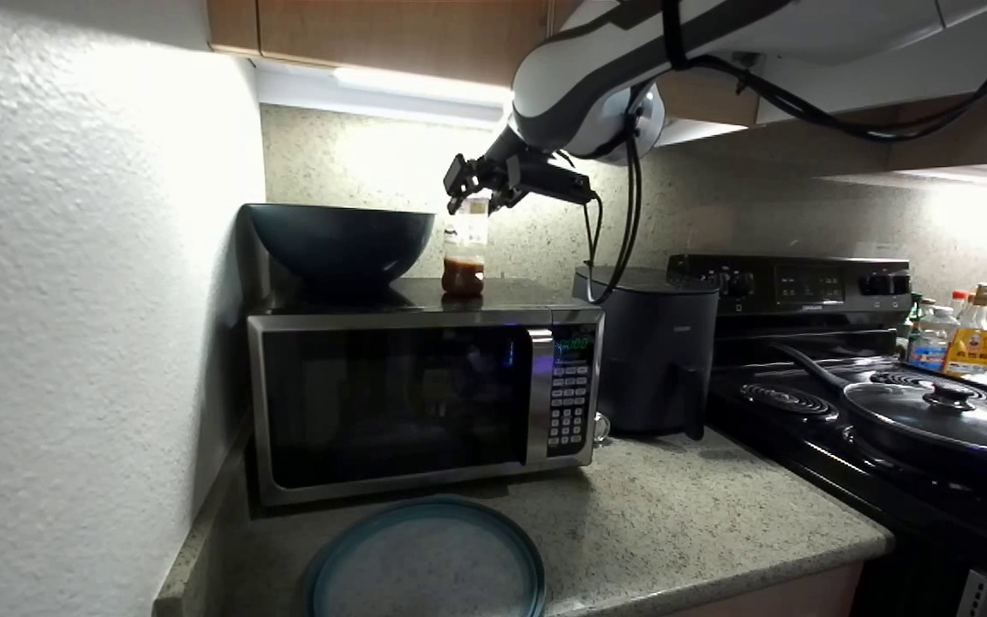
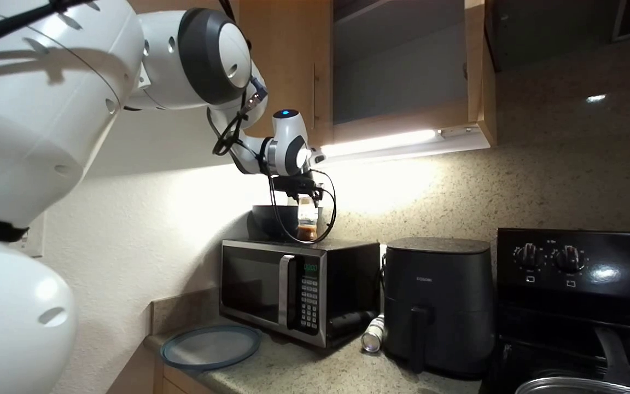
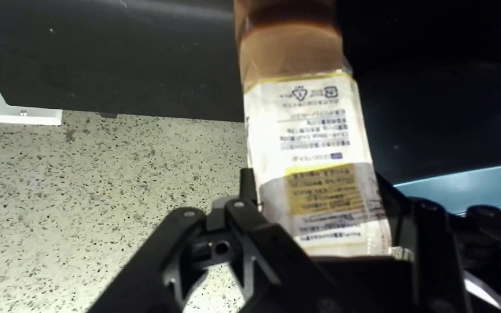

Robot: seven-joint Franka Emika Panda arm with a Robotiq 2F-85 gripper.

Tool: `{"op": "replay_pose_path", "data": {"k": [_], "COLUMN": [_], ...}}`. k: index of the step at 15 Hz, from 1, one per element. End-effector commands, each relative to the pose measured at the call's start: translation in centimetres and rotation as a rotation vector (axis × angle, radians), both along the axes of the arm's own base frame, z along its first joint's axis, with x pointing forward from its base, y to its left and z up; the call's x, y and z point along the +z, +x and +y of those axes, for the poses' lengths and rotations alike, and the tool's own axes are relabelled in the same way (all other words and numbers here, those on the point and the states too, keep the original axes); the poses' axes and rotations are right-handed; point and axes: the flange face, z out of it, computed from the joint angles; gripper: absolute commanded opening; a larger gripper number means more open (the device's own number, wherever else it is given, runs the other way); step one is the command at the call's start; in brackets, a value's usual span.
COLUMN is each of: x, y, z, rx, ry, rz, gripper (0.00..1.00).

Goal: Put the bottle in the top cabinet

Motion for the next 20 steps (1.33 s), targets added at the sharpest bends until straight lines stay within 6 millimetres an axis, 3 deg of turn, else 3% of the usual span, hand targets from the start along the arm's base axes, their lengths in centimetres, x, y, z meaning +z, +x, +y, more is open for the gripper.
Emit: {"op": "replay_pose_path", "data": {"k": [1, 3, 5, 14, 15, 16, 20], "x": [0.5, 0.6, 1.1, 5.6, 4.9, 5.4, 4.5], "y": [0.3, -0.3, -1.7, -12.7, -9.0, -9.8, -9.3], "z": [-0.1, -0.6, -1.6, -8.7, -8.2, -8.4, -8.0], "rx": [0.010, -0.022, -0.070, -0.379, -0.331, -0.337, -0.332], "ry": [0.004, 0.000, -0.012, 0.067, 0.039, 0.043, 0.039], "rz": [0.003, 0.052, 0.112, 0.336, 0.313, 0.315, 0.326], "gripper": [0.34, 0.27, 0.26, 0.26, 0.26, 0.51, 0.51]}}
